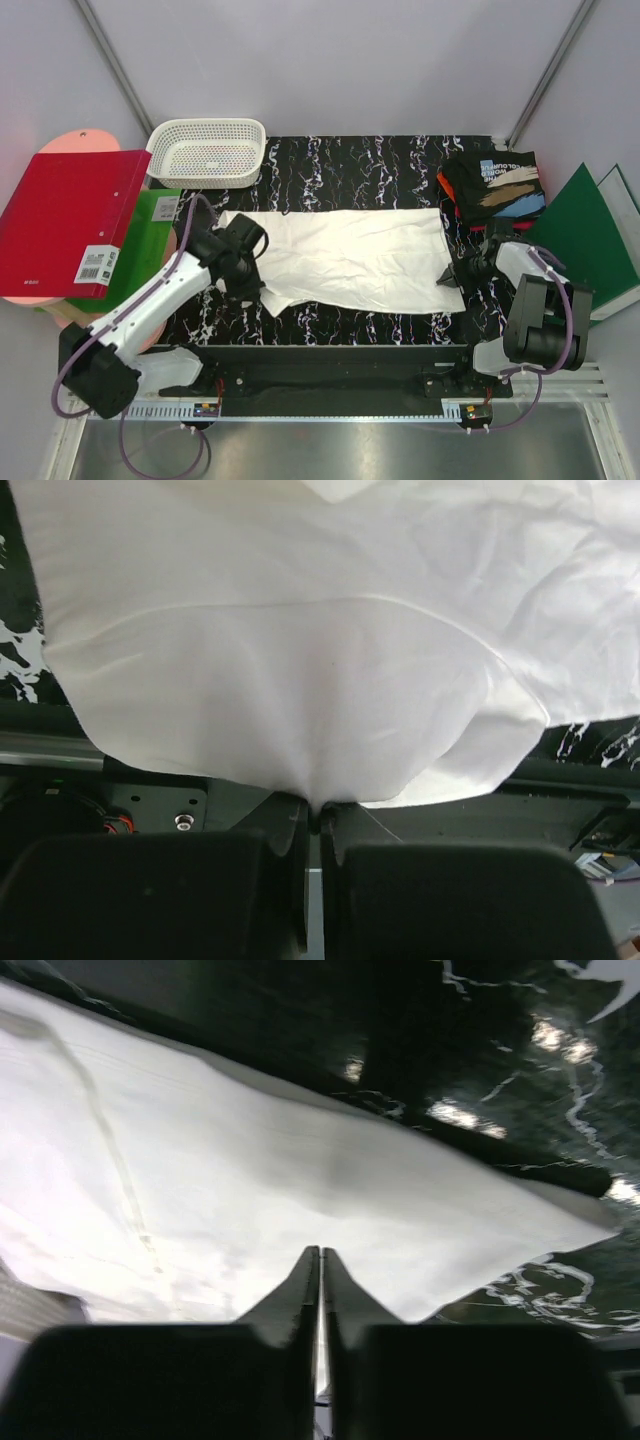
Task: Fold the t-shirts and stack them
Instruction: Grap the side of the flattened tshirt closest away from the robot with both arms
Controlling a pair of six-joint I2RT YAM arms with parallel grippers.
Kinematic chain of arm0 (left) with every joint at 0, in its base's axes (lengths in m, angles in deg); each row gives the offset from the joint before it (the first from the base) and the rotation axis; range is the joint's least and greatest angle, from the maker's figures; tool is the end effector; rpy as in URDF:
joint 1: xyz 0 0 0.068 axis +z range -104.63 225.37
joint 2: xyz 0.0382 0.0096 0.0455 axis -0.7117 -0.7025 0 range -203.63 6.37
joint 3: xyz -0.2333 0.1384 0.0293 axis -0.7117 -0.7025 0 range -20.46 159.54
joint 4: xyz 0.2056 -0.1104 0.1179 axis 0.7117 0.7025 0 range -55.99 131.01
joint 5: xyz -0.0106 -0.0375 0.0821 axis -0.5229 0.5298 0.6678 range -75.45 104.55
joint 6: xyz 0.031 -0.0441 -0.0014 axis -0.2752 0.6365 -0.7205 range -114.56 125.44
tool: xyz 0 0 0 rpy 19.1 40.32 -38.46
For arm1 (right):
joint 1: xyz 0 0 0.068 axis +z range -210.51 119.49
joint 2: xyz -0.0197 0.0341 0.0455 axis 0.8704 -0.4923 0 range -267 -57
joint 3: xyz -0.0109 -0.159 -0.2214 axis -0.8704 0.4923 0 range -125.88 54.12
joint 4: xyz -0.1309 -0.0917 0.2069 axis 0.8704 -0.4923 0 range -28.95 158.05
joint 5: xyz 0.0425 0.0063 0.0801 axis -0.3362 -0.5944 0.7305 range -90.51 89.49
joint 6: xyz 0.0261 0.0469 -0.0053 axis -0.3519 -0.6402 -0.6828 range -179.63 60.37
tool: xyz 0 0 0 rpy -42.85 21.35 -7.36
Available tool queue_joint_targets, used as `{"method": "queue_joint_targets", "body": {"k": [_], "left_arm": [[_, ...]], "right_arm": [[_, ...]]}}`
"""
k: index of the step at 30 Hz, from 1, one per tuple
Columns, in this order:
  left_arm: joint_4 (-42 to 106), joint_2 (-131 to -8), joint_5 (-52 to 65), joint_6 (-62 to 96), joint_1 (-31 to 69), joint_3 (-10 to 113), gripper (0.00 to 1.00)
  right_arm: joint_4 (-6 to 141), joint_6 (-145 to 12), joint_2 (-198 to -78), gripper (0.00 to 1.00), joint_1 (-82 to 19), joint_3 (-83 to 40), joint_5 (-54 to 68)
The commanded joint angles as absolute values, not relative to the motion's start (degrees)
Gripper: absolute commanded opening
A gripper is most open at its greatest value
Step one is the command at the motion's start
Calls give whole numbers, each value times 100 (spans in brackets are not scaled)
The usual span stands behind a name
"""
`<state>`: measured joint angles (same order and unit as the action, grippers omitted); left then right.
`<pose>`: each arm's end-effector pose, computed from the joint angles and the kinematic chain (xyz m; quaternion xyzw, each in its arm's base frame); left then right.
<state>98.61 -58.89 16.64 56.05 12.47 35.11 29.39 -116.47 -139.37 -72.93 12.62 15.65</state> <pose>0.1609 -0.1025 0.2658 -0.1549 0.9783 -0.0776 0.1140 0.2259 -0.0395 0.1539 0.5498 0.8185 0.1637 0.0308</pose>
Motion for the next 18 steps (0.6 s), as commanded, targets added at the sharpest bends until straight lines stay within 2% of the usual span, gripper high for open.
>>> {"method": "queue_joint_targets", "body": {"k": [1,4,6,10,11,12,14,15,18], "left_arm": [[9659,-6499,1895,5265,1566,3921,0],[9589,-6973,1719,5054,1707,4097,0],[9510,-7185,1649,4974,1760,4211,0],[9466,-7475,1500,4799,1848,4405,0],[9457,-7554,1491,4772,1857,4457,0],[9457,-7589,1491,4746,1857,4484,0],[9474,-7660,1491,4658,1874,4510,0],[9466,-7669,1491,4640,1874,4502,0],[9466,-7721,1351,4579,1892,4484,0]], "right_arm": [[3210,-11439,-13804,0,-7334,667,1540],[3193,-11123,-13821,0,-7334,306,1487],[2948,-11017,-13873,5,-7334,86,1408],[2202,-10762,-13865,23,-7351,-81,795],[2078,-10683,-13848,32,-7412,-81,523],[1955,-10648,-13813,47,-7491,-64,433],[1796,-10446,-13769,50,-7790,15,432],[1673,-10402,-13725,56,-7878,59,476],[1549,-10313,-13602,56,-8194,340,669]]}}
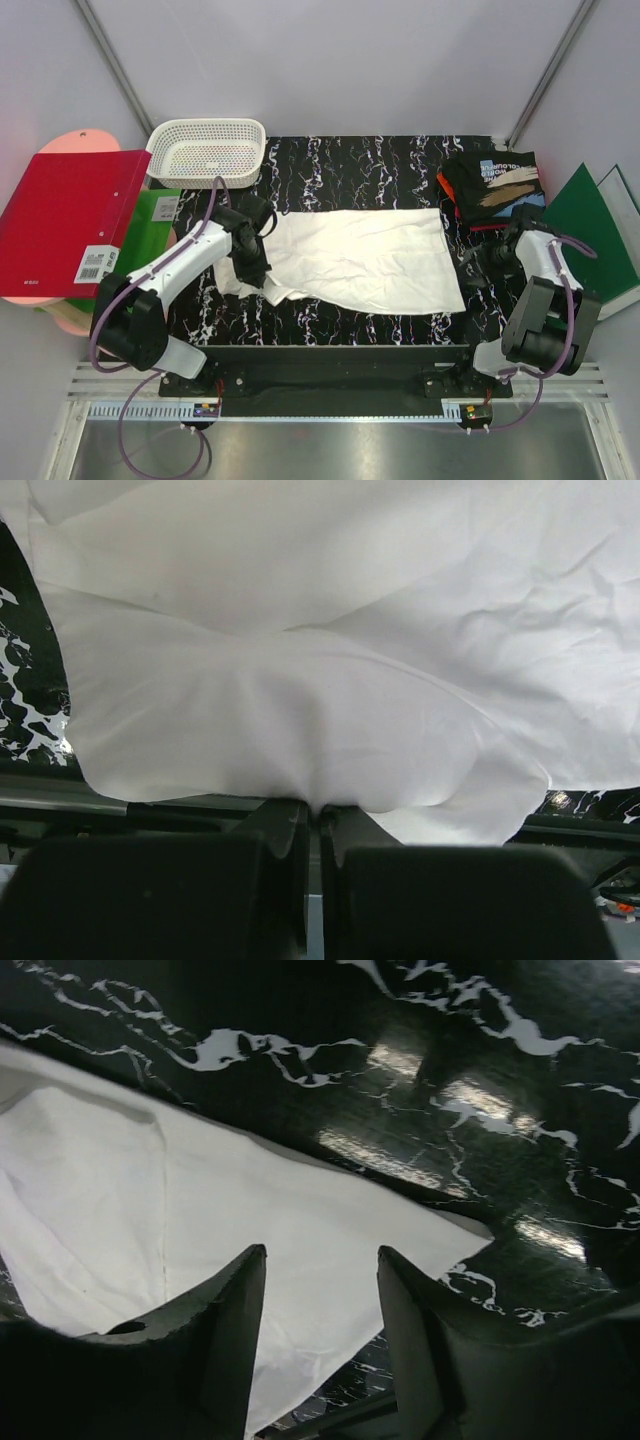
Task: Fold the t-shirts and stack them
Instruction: Grap the side of the flattened tshirt closest away from the robot with both arms
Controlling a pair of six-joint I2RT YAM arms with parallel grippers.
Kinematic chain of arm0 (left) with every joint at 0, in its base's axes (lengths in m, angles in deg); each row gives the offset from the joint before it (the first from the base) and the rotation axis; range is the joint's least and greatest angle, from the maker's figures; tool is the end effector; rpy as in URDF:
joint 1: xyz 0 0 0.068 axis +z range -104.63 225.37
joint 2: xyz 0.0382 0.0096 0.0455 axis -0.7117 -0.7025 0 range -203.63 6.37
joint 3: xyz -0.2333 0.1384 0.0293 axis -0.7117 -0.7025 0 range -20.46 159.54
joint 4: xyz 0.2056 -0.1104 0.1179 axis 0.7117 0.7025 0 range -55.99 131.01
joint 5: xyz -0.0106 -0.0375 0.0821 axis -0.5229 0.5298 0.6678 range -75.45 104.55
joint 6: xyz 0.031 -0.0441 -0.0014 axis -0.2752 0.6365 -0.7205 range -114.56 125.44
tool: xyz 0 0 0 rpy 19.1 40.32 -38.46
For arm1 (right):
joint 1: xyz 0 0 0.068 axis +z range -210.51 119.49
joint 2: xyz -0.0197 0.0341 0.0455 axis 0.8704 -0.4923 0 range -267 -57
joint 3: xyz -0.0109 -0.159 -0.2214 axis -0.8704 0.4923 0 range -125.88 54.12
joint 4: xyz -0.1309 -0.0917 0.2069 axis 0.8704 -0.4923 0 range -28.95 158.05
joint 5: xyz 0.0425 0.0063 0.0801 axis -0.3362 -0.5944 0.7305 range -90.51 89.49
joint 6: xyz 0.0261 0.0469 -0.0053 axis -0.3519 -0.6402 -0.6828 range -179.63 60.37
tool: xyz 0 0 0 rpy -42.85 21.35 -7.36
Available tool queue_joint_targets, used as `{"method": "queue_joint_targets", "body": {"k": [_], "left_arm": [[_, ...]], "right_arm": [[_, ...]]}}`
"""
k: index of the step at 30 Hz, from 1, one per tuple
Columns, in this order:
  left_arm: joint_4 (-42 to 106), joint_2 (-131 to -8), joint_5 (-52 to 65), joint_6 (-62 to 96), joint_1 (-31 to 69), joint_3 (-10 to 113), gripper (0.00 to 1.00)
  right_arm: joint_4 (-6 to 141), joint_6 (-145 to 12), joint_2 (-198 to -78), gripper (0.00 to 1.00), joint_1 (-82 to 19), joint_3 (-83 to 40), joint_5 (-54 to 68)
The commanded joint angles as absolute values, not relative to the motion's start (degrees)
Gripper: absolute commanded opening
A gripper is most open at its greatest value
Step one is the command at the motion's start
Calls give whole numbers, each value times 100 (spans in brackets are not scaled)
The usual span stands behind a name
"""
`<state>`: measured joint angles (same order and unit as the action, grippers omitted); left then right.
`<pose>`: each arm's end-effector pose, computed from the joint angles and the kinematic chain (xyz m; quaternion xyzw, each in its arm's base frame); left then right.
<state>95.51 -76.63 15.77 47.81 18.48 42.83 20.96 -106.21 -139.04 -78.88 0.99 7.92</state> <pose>0.2282 -0.1149 0.2412 -0.1351 0.9878 -0.0349 0.0691 0.2420 -0.0748 0.2031 0.5240 0.8399 0.1004 0.1001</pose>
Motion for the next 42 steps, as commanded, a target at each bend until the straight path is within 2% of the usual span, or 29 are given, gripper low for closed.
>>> {"method": "queue_joint_targets", "body": {"k": [1,13,21,26,27,30,31,34,37,42], "left_arm": [[9457,-7722,1341,4552,1900,4467,0],[9465,-7836,1236,4271,2006,4493,0],[9422,-7792,1245,4236,2024,4396,0],[9422,-7748,1244,4183,2050,4335,0],[9422,-7739,1245,4174,2050,4326,0],[9422,-7713,1236,4148,2085,4326,0],[9430,-7695,1227,4139,2103,4335,0],[9448,-7678,1218,4113,2129,4370,0],[9466,-7634,1245,4095,2155,4352,0],[9579,-7494,1262,4104,2234,4370,0]], "right_arm": [[1549,-10296,-13567,56,-8291,506,696],[1734,-10314,-13918,59,-8441,1544,1197],[1479,-10339,-13883,59,-8441,1483,995],[1751,-10515,-14023,55,-8441,1465,846],[1803,-10585,-14084,54,-8441,1448,793],[2163,-10524,-14128,33,-8441,1360,1021],[2225,-10533,-14164,19,-8441,1334,1143],[2454,-10533,-14234,5,-8441,1272,1433],[2498,-10410,-13963,0,-8441,1246,1487],[2209,-10252,-13172,0,-8433,1219,1715]]}}
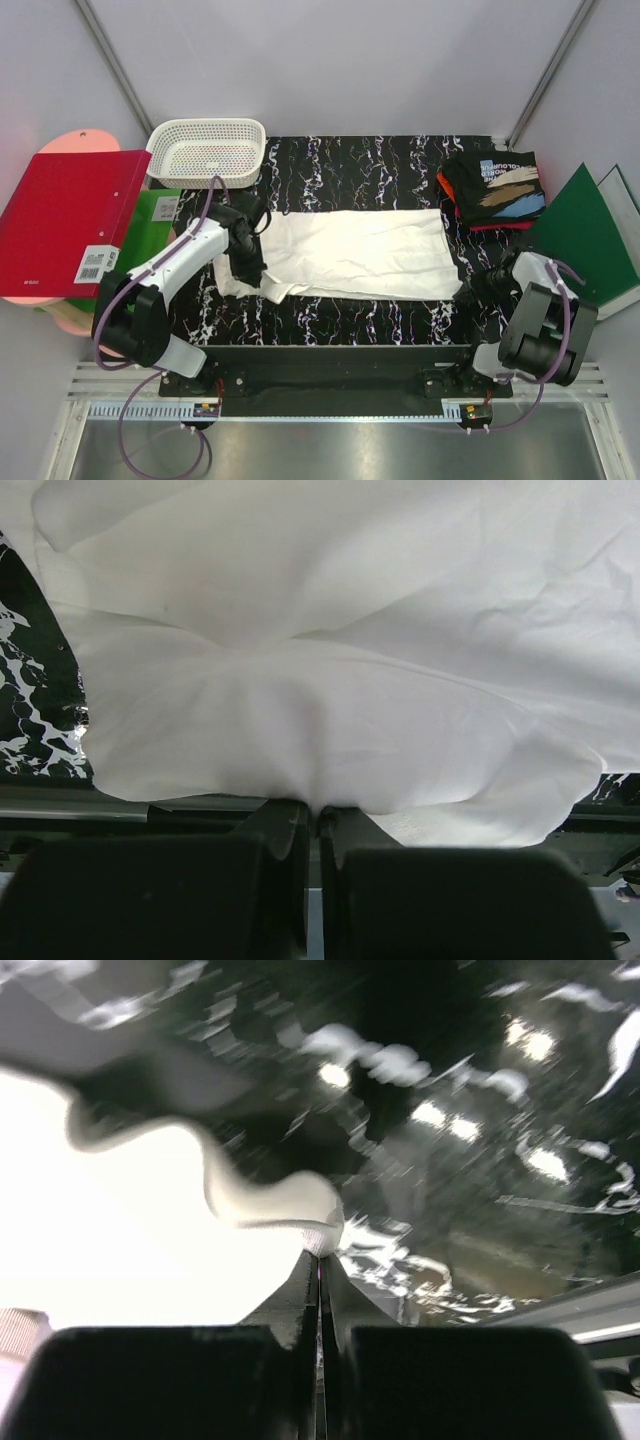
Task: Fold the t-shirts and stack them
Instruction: Grap the side of the flattened tshirt closest away from the robot with both arms, then fold the other side of the tshirt into a rectangle
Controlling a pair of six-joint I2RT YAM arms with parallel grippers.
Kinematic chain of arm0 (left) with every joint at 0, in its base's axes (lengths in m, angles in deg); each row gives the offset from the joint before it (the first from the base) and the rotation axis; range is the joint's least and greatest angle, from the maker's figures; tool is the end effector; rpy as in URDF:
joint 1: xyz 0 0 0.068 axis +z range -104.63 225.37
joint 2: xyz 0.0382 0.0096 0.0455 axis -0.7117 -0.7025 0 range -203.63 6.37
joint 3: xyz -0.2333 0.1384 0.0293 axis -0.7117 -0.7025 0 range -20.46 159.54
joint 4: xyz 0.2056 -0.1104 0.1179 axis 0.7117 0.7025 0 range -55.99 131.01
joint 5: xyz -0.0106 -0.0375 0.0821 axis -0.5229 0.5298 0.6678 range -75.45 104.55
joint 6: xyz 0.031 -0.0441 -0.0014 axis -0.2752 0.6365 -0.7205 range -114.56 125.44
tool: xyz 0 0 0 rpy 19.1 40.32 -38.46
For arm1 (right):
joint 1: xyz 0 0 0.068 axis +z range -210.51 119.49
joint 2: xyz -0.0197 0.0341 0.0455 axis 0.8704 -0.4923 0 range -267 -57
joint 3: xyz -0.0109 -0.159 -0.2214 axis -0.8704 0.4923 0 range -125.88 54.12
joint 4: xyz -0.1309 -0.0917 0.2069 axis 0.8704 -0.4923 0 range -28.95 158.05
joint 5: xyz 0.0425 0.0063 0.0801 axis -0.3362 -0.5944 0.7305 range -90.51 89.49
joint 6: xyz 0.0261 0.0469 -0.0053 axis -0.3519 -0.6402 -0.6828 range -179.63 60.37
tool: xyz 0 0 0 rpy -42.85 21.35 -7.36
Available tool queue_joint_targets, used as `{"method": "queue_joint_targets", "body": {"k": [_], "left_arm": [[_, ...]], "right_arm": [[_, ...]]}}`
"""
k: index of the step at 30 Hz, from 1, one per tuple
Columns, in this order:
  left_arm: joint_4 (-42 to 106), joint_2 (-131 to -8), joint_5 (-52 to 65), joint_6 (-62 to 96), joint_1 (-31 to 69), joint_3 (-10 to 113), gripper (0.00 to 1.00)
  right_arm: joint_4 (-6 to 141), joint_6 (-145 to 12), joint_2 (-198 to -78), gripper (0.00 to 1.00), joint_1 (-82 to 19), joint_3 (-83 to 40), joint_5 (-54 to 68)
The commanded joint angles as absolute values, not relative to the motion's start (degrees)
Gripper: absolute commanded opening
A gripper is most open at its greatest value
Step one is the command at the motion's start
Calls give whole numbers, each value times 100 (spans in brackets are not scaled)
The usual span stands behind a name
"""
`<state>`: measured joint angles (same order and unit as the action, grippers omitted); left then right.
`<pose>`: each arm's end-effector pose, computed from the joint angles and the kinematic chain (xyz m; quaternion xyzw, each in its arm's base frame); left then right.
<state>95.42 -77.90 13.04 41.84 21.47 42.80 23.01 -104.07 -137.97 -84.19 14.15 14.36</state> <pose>0.2358 -0.1055 0.2358 -0.1077 0.9919 -0.0446 0.0505 0.1962 -0.0760 0.1507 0.5513 0.8235 0.1334 0.0104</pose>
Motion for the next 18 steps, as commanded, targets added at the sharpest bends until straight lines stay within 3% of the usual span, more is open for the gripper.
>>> {"method": "queue_joint_targets", "body": {"k": [1,9,18], "left_arm": [[9589,-7467,1253,4112,2252,4379,0],[9756,-7344,1438,4174,2524,4668,0],[9694,-7932,1667,4025,2805,5257,0]], "right_arm": [[2121,-10200,-13127,0,-8432,1193,1742],[2208,-10234,-13065,0,-8432,1097,2093],[2999,-10208,-14092,0,-8432,236,2383]]}}
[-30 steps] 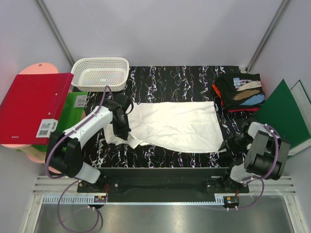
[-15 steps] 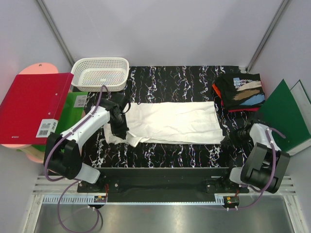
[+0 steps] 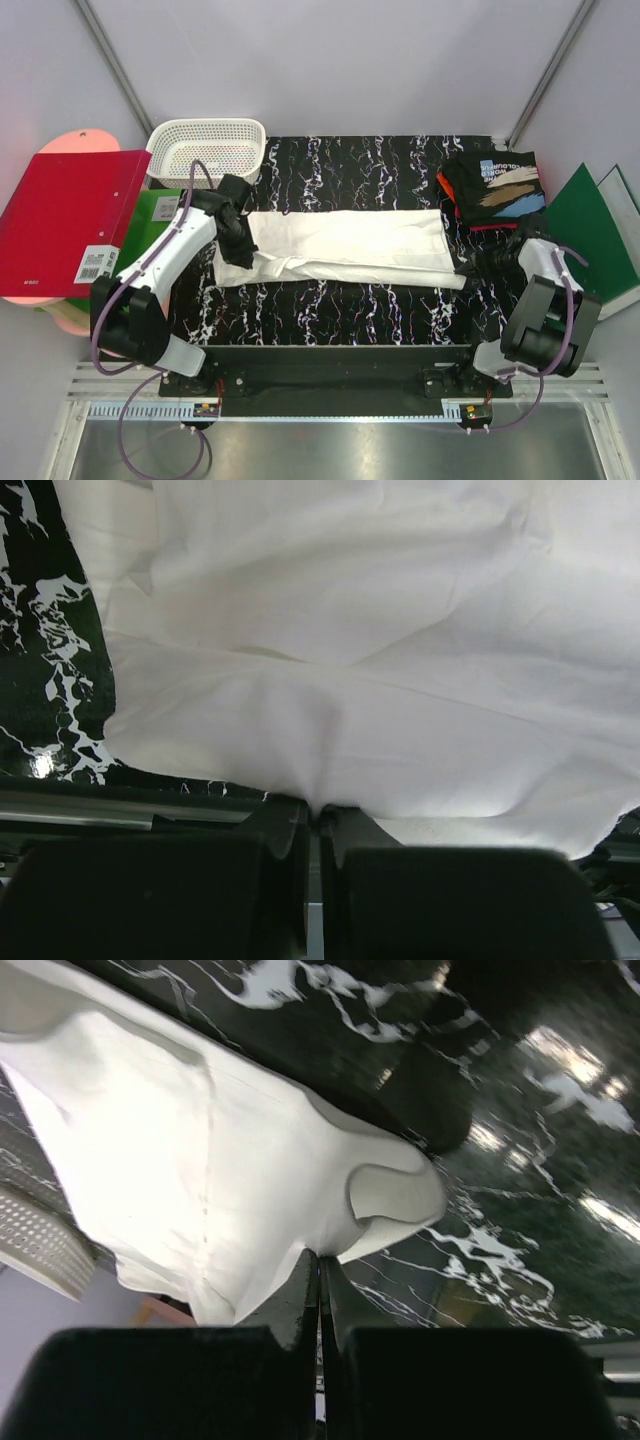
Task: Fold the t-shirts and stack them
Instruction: Fold the other side of the tshirt into a rectangle
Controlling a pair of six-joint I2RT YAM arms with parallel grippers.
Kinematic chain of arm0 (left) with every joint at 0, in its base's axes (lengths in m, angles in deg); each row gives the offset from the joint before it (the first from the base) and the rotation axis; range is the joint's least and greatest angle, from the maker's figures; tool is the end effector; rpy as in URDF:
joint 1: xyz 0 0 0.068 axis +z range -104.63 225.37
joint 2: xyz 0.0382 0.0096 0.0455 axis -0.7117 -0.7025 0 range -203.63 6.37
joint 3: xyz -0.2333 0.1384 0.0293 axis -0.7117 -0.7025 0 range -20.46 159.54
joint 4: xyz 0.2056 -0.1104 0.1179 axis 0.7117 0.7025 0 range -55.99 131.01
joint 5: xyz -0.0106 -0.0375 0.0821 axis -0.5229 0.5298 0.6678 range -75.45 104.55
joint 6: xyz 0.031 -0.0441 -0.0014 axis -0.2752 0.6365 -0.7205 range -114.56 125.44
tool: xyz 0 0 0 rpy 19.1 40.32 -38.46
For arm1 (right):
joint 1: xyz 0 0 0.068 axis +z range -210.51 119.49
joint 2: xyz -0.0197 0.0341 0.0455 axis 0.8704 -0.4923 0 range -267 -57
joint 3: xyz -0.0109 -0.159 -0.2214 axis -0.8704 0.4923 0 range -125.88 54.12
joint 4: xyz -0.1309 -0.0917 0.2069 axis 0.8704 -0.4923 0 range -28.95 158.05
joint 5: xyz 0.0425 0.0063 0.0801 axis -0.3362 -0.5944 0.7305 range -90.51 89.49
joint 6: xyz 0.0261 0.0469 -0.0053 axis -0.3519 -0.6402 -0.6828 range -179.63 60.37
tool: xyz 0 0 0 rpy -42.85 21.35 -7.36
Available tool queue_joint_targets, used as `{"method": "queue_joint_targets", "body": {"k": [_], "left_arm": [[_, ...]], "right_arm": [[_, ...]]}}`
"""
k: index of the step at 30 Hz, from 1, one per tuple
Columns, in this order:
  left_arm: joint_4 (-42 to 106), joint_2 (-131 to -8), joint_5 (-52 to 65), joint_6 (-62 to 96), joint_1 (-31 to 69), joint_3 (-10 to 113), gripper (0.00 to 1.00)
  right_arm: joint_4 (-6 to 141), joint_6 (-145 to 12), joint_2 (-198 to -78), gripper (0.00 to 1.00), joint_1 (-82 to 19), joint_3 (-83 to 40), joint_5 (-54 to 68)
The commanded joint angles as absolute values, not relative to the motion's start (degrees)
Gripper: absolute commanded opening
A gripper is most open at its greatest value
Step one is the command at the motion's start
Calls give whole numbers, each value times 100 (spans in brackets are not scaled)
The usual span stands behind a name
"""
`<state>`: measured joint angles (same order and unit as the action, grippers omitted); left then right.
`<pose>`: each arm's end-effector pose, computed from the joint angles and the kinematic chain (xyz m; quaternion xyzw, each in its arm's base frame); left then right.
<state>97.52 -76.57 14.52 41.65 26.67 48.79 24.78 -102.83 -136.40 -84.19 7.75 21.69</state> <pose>0.2501 -0.0847 0.2691 -0.1512 0.9822 -0.0517 0.0988 0.2205 -0.0819 0.1859 0.5178 0.8256 0.2082 0.0830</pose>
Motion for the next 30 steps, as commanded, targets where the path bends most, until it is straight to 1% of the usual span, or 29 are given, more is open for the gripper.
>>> {"method": "queue_joint_targets", "body": {"k": [1,8,11,19,21,22,23,25,28,30], "left_arm": [[9711,-8002,1597,3999,2815,5301,0],[9685,-8249,1596,4007,2902,5486,0],[9685,-8284,1596,4007,2946,5469,0],[9659,-8223,1631,4042,3087,5232,0],[9650,-8266,1605,4033,3131,5205,0],[9641,-8284,1596,4033,3140,5196,0],[9633,-8301,1596,4033,3166,5196,0],[9598,-8345,1552,4033,3201,5205,0],[9545,-8407,1535,4042,3263,5275,0],[9492,-8460,1526,4042,3315,5310,0]], "right_arm": [[3069,-10190,-14346,0,-8432,157,2427],[3377,-9989,-15182,0,-8336,-458,2611],[3438,-9900,-15543,0,-8108,-626,2752],[3562,-9935,-16053,0,-6992,-1215,2454],[3553,-10014,-16342,6,-6939,-1250,2392],[3544,-9997,-16413,17,-6877,-1303,2401],[3527,-9962,-16466,23,-6825,-1347,2279],[3413,-9866,-16432,31,-6737,-1426,2033],[3325,-9847,-16177,37,-6631,-1409,1663],[3316,-9839,-15984,38,-6631,-1382,1566]]}}
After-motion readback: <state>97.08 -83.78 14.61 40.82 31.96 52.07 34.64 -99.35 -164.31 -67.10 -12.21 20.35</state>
